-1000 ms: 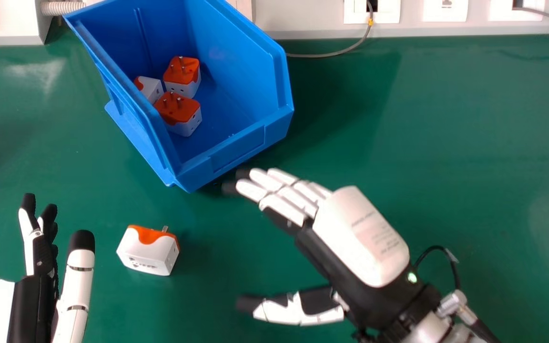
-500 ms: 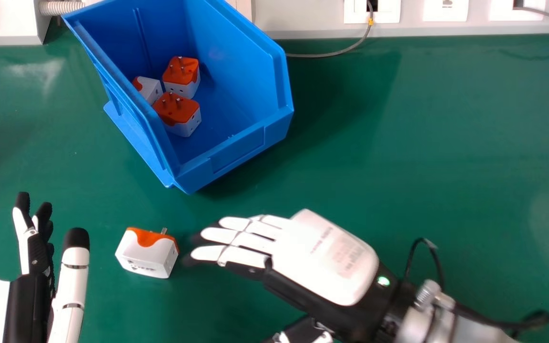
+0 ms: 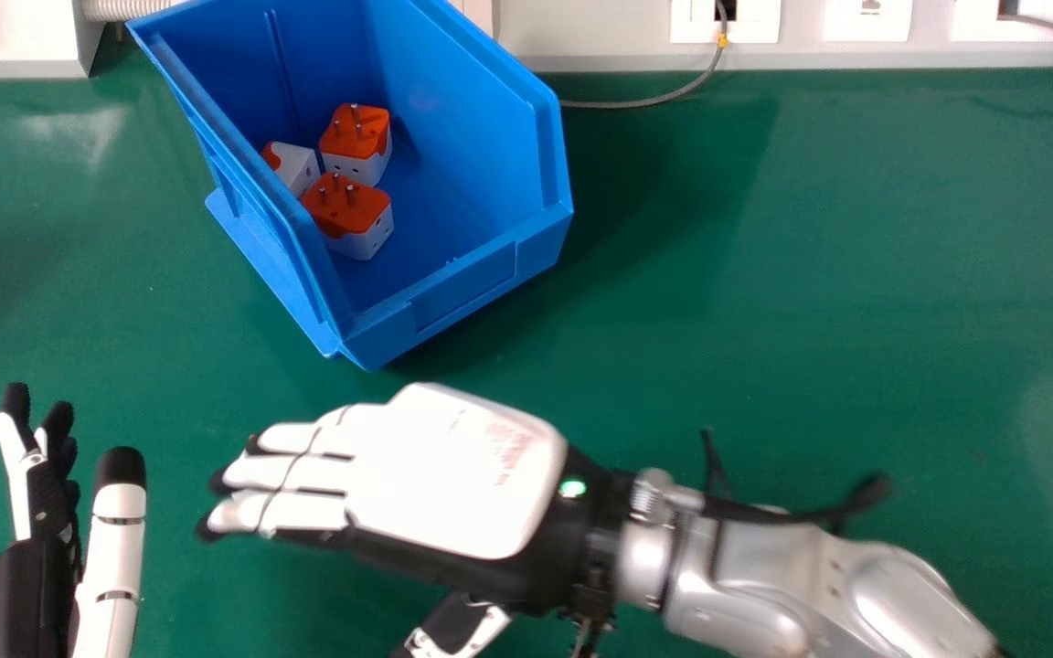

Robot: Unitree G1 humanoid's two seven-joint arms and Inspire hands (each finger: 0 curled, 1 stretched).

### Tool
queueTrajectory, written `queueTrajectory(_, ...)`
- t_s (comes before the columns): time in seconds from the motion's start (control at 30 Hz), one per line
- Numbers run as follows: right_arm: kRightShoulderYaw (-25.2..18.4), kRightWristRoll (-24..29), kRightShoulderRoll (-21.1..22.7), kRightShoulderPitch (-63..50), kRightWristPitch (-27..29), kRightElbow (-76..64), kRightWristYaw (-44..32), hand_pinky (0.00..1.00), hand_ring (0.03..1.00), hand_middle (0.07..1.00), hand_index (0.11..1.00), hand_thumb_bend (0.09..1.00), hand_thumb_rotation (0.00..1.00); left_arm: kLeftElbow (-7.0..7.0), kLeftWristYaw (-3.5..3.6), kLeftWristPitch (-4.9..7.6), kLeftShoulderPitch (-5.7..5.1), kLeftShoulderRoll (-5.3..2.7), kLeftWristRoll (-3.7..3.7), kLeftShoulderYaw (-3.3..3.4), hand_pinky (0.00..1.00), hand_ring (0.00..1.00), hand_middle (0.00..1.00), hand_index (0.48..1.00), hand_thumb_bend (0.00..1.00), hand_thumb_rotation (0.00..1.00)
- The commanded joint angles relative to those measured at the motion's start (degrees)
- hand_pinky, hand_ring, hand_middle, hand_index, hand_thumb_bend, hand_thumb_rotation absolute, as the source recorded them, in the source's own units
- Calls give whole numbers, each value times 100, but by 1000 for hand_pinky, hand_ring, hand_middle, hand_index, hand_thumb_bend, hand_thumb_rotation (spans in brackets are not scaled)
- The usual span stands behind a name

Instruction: Pick all objects and put in blue box

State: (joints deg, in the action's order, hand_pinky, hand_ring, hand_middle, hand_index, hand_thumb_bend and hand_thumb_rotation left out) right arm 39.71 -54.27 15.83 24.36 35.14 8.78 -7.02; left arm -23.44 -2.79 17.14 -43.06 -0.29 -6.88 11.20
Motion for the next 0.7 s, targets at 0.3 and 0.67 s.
queueTrajectory(0.3,465,-378,-441,1453,112,583,-400,982,996,996,973,308,409,120,-225,347,40,-233,18,-53,1000,1000,1000,1000,416,1000)
queueTrajectory(0.67,636,-637,-888,2007,-296,1426,-205,998,1000,1000,981,279,201,414,-301,590,170,-321,107,-36,1000,1000,1000,1000,405,1000)
